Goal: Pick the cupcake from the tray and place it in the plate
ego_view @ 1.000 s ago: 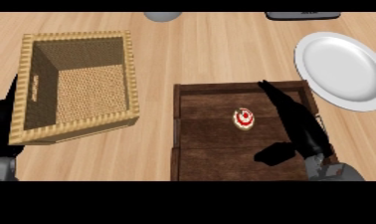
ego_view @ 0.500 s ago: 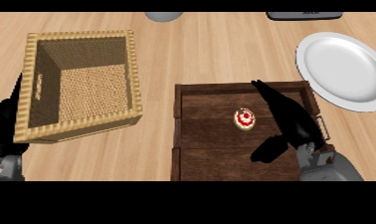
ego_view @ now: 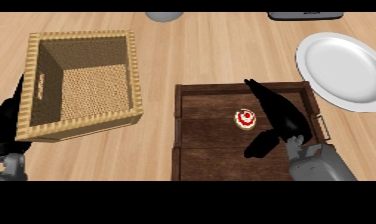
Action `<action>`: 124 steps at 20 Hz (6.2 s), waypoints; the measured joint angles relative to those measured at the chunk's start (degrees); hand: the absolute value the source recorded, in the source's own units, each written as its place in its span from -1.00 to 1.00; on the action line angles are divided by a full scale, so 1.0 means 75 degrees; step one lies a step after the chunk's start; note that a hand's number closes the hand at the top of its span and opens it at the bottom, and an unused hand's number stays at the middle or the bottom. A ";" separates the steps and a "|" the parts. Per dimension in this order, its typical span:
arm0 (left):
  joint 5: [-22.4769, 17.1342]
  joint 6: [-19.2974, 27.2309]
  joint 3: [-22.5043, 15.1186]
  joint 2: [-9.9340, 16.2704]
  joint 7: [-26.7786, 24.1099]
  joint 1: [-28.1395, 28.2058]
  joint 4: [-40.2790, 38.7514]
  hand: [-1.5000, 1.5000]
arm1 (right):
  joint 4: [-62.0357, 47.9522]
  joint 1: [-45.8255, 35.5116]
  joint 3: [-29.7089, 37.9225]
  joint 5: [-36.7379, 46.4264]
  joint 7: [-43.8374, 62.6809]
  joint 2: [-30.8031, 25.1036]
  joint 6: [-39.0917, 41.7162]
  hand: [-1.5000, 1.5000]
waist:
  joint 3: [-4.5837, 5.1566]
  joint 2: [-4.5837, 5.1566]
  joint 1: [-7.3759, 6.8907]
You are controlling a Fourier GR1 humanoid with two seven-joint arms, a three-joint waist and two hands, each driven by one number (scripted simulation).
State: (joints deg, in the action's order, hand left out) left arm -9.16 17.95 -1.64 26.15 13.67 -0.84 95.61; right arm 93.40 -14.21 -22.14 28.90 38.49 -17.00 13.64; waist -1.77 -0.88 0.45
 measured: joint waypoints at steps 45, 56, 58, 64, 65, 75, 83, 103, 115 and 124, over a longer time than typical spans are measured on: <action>0.0553 -0.0474 0.0527 -0.0648 0.0210 0.0219 0.0234 0.00 | -0.0975 -0.0411 0.2354 -0.0132 -0.6154 -0.2509 -0.2135 1.00 | 0.0027 0.0009 0.0112; 0.0826 -0.0539 0.0445 -0.0878 0.0186 0.0015 0.0190 0.00 | -0.2910 -0.1048 0.3632 -0.0597 -0.6525 -0.2949 -0.2172 1.00 | 0.0032 0.0053 -0.0121; 0.0824 -0.0591 0.0449 -0.0922 0.0113 0.0021 0.0174 0.00 | -0.3373 -0.1240 0.3684 -0.0530 -0.6611 -0.2997 -0.2182 1.00 | 0.0034 0.0069 -0.0190; 0.0927 -0.0647 0.0415 -0.1011 0.0208 -0.0172 0.0134 0.00 | -0.4808 -0.1716 0.3707 -0.0210 -0.7085 -0.3149 -0.2238 1.00 | 0.0036 0.0111 -0.0292; 0.0970 -0.0637 0.0394 -0.1030 0.0243 -0.0219 0.0140 0.00 | -0.5063 -0.1810 0.3684 -0.0151 -0.7154 -0.3178 -0.2201 1.00 | 0.0035 0.0122 -0.0316; 0.1002 -0.0807 0.0398 -0.1165 0.0214 -0.0298 0.0169 0.00 | -0.7375 -0.2340 0.3172 0.0385 -0.7873 -0.3387 -0.1147 -1.00 | 0.0049 0.0224 -0.0527; 0.1094 -0.0874 0.0199 -0.1434 0.0292 -0.0260 -0.0058 0.00 | -0.8535 -0.2953 0.3139 0.0333 -0.9258 -0.3501 -0.0197 -1.00 | 0.0081 0.0240 -0.0449; 0.1268 -0.0939 -0.0099 -0.1930 -0.0016 -0.0295 -0.1030 0.00 | -1.0587 -0.3461 0.5418 -0.2271 -1.0527 -0.4027 0.2139 -1.00 | 0.0130 0.0282 -0.0416; 0.1399 -0.0904 -0.0062 -0.2033 -0.0159 -0.0401 -0.1166 0.00 | -1.0626 -0.3138 0.5219 -0.2175 -1.1048 -0.3783 0.1589 -1.00 | 0.0127 0.0274 -0.0451; 0.1427 -0.0978 -0.0049 -0.2073 -0.0155 -0.0460 -0.1219 0.00 | -1.0903 -0.3132 0.5144 -0.2035 -1.1237 -0.3845 0.1172 -1.00 | 0.0120 0.0292 -0.0518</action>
State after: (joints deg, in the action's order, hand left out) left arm 1.54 10.62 -2.01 10.60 12.50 -4.29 86.47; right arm 11.63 -37.70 16.44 13.63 -45.79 -45.83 22.43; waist -0.87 1.31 -3.43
